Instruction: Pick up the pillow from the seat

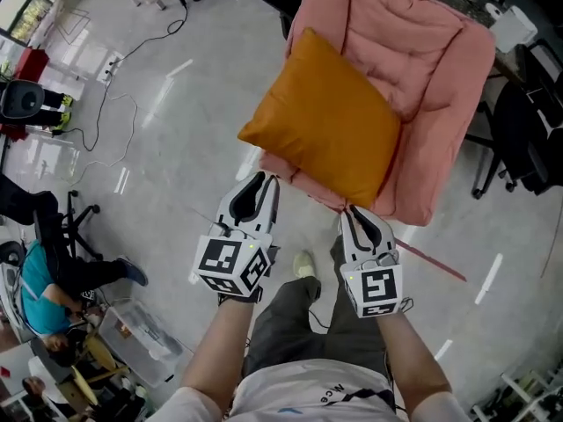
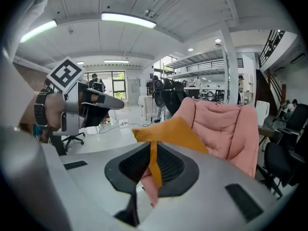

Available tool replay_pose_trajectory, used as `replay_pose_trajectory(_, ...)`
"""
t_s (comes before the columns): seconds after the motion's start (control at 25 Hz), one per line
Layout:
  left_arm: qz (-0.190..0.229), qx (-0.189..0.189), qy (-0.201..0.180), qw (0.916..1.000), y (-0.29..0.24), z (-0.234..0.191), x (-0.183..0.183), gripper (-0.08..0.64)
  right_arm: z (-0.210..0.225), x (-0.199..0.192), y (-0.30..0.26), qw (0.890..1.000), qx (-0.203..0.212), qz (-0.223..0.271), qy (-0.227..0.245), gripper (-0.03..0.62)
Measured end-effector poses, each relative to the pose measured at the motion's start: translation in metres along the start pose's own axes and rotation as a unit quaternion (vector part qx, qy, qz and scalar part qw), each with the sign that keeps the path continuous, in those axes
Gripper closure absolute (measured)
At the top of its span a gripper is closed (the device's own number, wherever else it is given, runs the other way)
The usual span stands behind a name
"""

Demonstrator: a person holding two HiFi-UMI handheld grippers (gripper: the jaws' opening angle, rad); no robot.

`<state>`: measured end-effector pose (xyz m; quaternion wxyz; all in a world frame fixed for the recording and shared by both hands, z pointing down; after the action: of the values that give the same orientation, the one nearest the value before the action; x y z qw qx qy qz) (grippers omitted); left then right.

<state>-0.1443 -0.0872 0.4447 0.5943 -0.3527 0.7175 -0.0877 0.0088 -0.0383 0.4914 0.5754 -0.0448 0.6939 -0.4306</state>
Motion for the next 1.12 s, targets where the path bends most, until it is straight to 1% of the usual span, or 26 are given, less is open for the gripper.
replay_pose_trajectory(0.08, -0.004, 0.007, 0.011, 0.9999, -0.019, -0.018, -0.016, 0.45, 0.003, -0.018, -0.028, 1.0, -0.013, -0.007, 0.022, 0.567)
replay_pose_trajectory(0.12, -0.004, 0.009, 0.016, 0.9998, -0.03, -0.026, -0.023, 0.427, 0.005, -0.027, -0.042, 0.999, -0.019, -0.012, 0.033, 0.555)
replay_pose_trajectory(0.24, -0.005, 0.016, 0.037, 0.9992, -0.062, -0.051, -0.041, 0.391, 0.012, -0.056, -0.082, 0.997, -0.032, -0.028, 0.059, 0.518)
replay_pose_trajectory(0.44, -0.004, 0.034, 0.079, 0.9963, -0.1, -0.091, -0.067, 0.334, 0.019, -0.103, -0.138, 0.991, -0.055, -0.055, 0.107, 0.427)
replay_pose_trajectory(0.56, 0.0, 0.039, 0.096, 0.9946, -0.119, -0.106, -0.078, 0.308, 0.024, -0.128, -0.166, 0.983, -0.074, -0.072, 0.149, 0.363)
replay_pose_trajectory(0.72, 0.01, 0.028, 0.125, 0.9918, -0.145, -0.124, -0.092, 0.274, 0.028, -0.164, -0.203, 0.967, -0.107, -0.094, 0.213, 0.299)
replay_pose_trajectory(0.8, 0.018, 0.025, 0.129, 0.9912, -0.157, -0.131, -0.095, 0.267, 0.032, -0.181, -0.218, 0.959, -0.126, -0.102, 0.231, 0.282)
replay_pose_trajectory(0.88, 0.027, 0.023, 0.125, 0.9915, -0.168, -0.135, -0.095, 0.265, 0.038, -0.192, -0.231, 0.954, -0.146, -0.106, 0.241, 0.271)
replay_pose_trajectory(1.0, 0.033, 0.02, 0.114, 0.9928, -0.18, -0.136, -0.092, 0.265, 0.04, -0.199, -0.245, 0.947, -0.168, -0.107, 0.252, 0.264)
replay_pose_trajectory(1.12, 0.03, 0.016, 0.103, 0.9941, -0.191, -0.137, -0.09, 0.256, 0.045, -0.202, -0.257, 0.937, -0.197, -0.104, 0.27, 0.264)
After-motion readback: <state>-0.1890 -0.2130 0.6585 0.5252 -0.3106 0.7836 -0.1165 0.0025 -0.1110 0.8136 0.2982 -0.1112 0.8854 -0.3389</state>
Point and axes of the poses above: the fingertips, and each gripper's own axes: y backward along the fingers, z to its right, x out of its top, the point moved 1 cm from there along y, backward along the fingers, and after that the axes turned 14 degrees about -z, right-handed, at the moved point
